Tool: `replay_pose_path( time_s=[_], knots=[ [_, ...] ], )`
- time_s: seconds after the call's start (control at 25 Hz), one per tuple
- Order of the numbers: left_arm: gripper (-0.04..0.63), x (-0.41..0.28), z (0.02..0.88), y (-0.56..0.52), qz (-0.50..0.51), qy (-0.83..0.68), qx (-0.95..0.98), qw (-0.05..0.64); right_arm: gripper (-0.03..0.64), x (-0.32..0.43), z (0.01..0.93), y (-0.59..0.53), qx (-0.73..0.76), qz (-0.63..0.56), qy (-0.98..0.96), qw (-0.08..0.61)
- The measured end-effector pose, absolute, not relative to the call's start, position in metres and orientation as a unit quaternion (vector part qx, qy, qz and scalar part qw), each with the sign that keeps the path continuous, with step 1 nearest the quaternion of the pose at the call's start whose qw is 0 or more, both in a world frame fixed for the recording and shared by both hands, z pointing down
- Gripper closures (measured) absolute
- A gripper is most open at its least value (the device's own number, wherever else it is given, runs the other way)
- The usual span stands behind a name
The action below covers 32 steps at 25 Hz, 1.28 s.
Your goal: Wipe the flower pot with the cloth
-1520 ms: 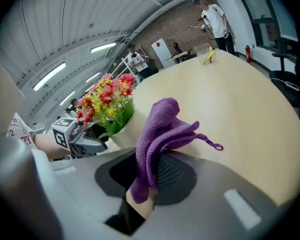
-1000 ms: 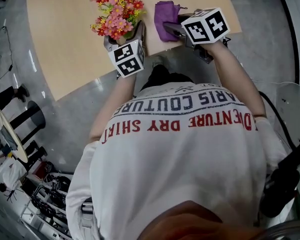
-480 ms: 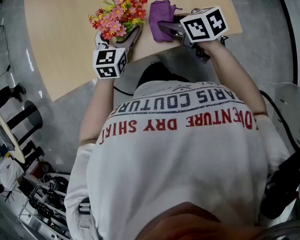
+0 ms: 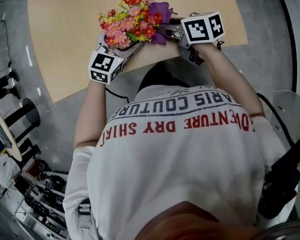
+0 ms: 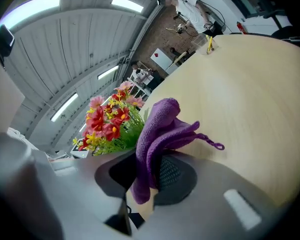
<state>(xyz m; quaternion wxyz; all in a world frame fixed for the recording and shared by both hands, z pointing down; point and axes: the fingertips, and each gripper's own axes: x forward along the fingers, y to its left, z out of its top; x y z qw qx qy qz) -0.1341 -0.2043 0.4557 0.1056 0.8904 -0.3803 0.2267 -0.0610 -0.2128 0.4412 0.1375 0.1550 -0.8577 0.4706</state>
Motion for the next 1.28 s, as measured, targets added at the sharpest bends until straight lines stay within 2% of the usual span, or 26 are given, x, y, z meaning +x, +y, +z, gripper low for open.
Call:
replay_pose_path(
  time_s=[0.16,0.52,0.72,0.84,1.0,1.28],
  knots=[
    [0.133,-0.134,0.454,-0.206,0.223,-0.375,0.894,0.104,0.552,-0.068,0.450,-0.218,0.155,0.463,-0.859,0.158],
    [0.133,-0.131,0.452,-0.204,0.220,-0.369,0.897,0.100,0.552,-0.065,0.489,-0.224,0.195,0.370,-0.853,0.312],
    [0.133,-0.131,0.453,-0.205,0.228,-0.360,0.900,0.096,0.552,-0.064,0.499,-0.228,0.203,0.367,-0.839,0.346],
    [0.132,-0.134,0.453,-0.203,0.244,-0.358,0.897,0.090,0.551,-0.066,0.493,-0.227,0.201,0.380,-0.840,0.331],
    [0.132,-0.144,0.455,-0.200,0.235,-0.386,0.885,0.113,0.551,-0.057,0.476,-0.230,0.214,0.405,-0.851,0.258],
    [0.132,-0.141,0.447,-0.175,0.179,-0.538,0.807,0.165,0.551,-0.011,0.457,-0.216,0.244,0.432,-0.851,0.170]
  ],
)
